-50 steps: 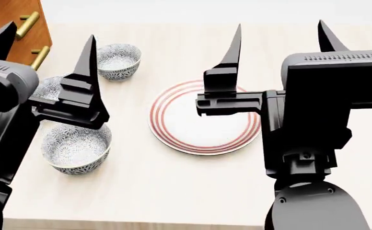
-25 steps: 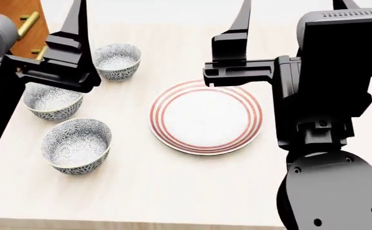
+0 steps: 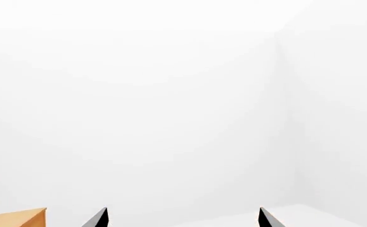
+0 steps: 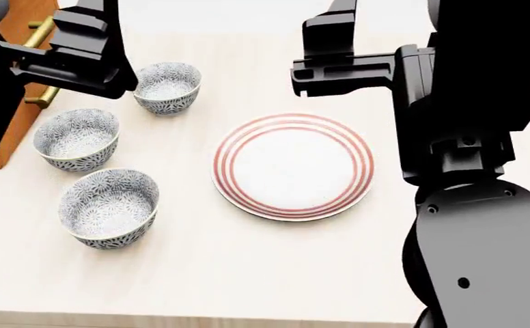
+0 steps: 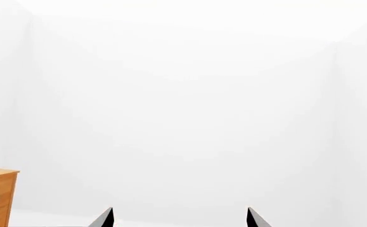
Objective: Put the bowl at the front on the plate.
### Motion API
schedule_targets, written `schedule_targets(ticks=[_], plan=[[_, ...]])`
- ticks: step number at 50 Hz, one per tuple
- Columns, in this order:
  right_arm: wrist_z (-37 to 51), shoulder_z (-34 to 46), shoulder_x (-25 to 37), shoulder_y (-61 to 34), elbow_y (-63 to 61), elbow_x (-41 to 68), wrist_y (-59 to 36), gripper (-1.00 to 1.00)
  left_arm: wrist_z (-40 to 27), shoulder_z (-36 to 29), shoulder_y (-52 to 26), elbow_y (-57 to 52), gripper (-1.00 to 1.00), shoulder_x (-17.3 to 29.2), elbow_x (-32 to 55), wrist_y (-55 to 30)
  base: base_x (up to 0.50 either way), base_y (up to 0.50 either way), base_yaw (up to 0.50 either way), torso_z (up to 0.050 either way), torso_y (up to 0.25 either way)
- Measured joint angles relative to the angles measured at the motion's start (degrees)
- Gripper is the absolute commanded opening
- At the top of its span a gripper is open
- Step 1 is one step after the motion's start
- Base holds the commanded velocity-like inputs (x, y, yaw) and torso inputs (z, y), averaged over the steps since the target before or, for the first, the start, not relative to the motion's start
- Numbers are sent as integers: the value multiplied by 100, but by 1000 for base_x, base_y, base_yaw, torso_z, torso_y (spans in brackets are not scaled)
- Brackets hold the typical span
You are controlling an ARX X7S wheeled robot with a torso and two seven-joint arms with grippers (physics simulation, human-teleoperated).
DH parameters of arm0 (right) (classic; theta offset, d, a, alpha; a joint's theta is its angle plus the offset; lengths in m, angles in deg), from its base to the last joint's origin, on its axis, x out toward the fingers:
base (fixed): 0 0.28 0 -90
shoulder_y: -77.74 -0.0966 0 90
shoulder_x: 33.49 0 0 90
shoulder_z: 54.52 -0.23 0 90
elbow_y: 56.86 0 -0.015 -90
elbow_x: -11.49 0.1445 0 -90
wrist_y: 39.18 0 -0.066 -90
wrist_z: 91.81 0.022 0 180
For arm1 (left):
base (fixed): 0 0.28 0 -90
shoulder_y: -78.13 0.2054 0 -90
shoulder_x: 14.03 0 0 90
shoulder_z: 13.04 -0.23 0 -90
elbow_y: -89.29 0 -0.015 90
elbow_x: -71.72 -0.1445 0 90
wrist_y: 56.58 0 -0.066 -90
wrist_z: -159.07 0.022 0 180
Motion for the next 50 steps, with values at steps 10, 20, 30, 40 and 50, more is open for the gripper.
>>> schedule_targets(ticks=[10, 20, 30, 40, 50], plan=[[-1, 23, 26, -56, 50, 31, -36, 100, -28, 10, -48, 13, 100, 36, 65, 17, 0, 0, 0, 0, 0], [10, 30, 38, -62, 84, 58, -33, 100, -65, 10, -16, 33, 100, 74, 110, 70, 21, 0, 0, 0, 0], [28, 25, 46, -49, 100, 88, -22, 100, -101, -13, 34, 41, 100, 120, 148, 120, 74, 0, 0, 0, 0], [52, 17, 57, -36, 99, 116, -18, 100, -140, -27, 63, 35, 100, 153, 200, 143, 86, 0, 0, 0, 0], [68, 28, 68, -54, 103, 146, -31, 100, -181, -40, 81, 25, 100, 187, 249, 164, 86, 0, 0, 0, 0]])
